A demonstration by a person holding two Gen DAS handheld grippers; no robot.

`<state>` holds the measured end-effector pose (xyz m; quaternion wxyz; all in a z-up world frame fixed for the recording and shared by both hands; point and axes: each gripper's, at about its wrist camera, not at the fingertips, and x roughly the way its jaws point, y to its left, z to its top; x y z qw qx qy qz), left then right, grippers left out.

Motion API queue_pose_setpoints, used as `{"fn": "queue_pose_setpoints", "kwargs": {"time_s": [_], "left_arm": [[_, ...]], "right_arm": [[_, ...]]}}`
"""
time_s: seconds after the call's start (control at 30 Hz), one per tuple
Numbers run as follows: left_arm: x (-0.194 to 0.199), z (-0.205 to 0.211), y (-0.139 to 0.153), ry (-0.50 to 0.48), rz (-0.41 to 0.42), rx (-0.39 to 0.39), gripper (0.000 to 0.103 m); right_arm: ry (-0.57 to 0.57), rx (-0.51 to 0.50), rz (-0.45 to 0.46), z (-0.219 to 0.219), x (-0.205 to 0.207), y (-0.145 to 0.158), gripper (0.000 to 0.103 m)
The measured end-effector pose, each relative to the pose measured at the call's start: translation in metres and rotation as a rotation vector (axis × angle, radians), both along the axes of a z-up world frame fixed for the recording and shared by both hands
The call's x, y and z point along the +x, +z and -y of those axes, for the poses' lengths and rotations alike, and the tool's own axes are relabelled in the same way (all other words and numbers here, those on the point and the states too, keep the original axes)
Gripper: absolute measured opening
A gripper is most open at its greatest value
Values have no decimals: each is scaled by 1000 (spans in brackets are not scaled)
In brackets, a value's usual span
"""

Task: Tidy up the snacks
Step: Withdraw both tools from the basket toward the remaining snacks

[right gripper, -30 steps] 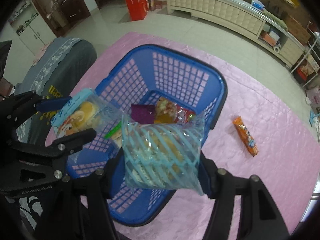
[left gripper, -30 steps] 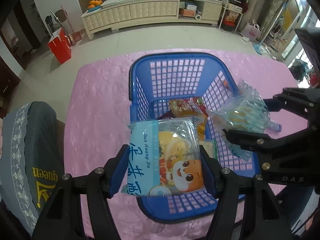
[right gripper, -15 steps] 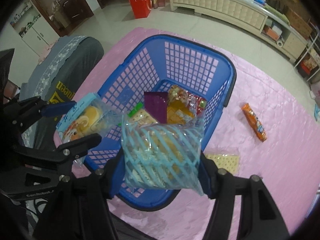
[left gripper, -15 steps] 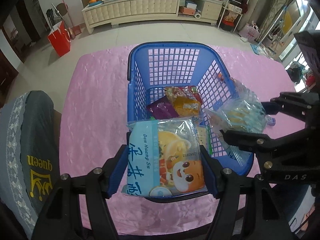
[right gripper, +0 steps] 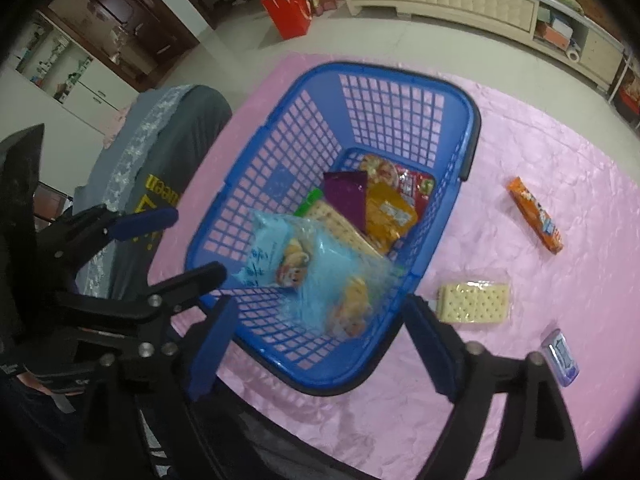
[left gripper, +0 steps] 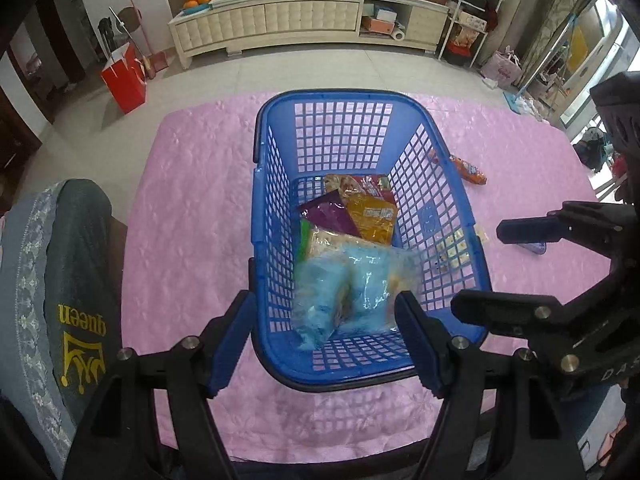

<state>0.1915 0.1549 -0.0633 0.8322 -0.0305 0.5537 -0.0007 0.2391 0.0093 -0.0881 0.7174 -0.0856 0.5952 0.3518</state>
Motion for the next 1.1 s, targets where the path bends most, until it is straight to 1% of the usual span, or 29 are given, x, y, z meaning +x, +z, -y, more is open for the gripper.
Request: {"fn": "queue_pose_setpoints", "kwargs": {"time_s": [0.17, 0.33, 0.37, 0.4, 0.43, 0.5, 0.67, 0.77, 0.87, 0.97, 1.03, 1.1], "left_arm": [[-5, 11, 11, -21, 18, 31, 70], [-6, 28, 24, -37, 42, 36, 70], [-5, 34, 26, -45, 47, 36, 71], [-5, 40, 28, -55, 51, 39, 74], [-4, 46, 29, -63, 57, 44, 80], [-2, 62, 33, -89, 77, 53, 80], [6, 96, 37, -144, 98, 51, 80], [9, 118, 38, -178, 118, 49, 80], [9, 145, 35, -218, 156, 79, 80], [7, 167, 28, -246, 177, 103, 80], [5, 180, 21, -254, 172, 105, 80], [2, 188, 16, -263, 184, 116, 80]], "right_arm": [[-13, 5, 25, 11, -3, 13, 89], [-44, 2, 51, 34, -5, 25, 89], [-52, -2, 55, 39, -5, 27, 89], [-60, -5, 60, 46, -5, 28, 89], [-66, -6, 64, 53, -5, 30, 89], [-91, -13, 75, 70, -4, 34, 89], [-136, -16, 99, 110, -3, 38, 89], [-151, -41, 143, 132, -5, 40, 89], [-148, -70, 196, 151, -7, 38, 89], [-111, -104, 258, 168, -10, 34, 89], [-86, -108, 279, 175, -11, 31, 89], [-57, -93, 287, 183, -11, 25, 89]]}}
